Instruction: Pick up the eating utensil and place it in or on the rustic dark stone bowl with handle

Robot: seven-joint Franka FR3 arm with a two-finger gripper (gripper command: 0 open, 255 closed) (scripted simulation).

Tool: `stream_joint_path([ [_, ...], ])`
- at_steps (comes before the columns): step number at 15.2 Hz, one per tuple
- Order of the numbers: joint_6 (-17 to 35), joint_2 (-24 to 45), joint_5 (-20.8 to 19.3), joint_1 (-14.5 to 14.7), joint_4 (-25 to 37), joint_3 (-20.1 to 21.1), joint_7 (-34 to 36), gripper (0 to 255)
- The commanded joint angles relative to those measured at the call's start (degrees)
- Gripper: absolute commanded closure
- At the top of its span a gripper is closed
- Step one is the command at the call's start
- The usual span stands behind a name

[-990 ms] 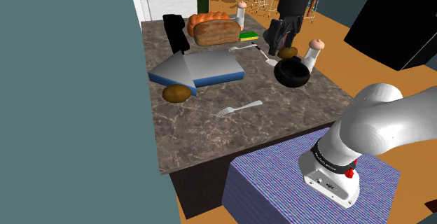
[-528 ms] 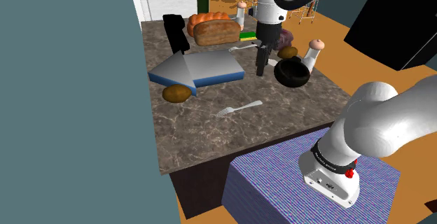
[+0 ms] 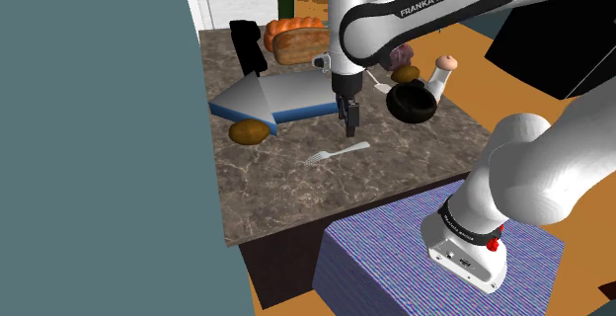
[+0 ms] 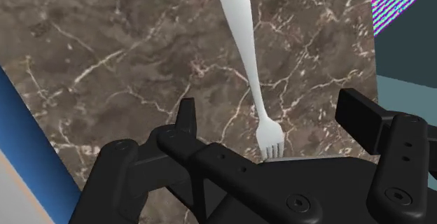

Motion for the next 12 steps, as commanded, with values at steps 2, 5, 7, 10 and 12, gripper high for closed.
stream_joint_path([
  [2, 4.3, 4.0, 0.4, 2.5, -1.3, 0.2, -7.7, 0],
  [5, 6.9, 5.0, 0.6, 2.6, -2.9, 0.2, -7.9, 0],
  [7, 8.7, 5.7, 0.7, 2.7, -4.0, 0.2, -8.0, 0],
  [10, 11.0, 6.8, 0.9, 2.8, -5.2, 0.2, -8.1, 0],
  [12, 11.0, 6.8, 0.9, 2.8, -5.2, 0.2, -8.1, 0],
])
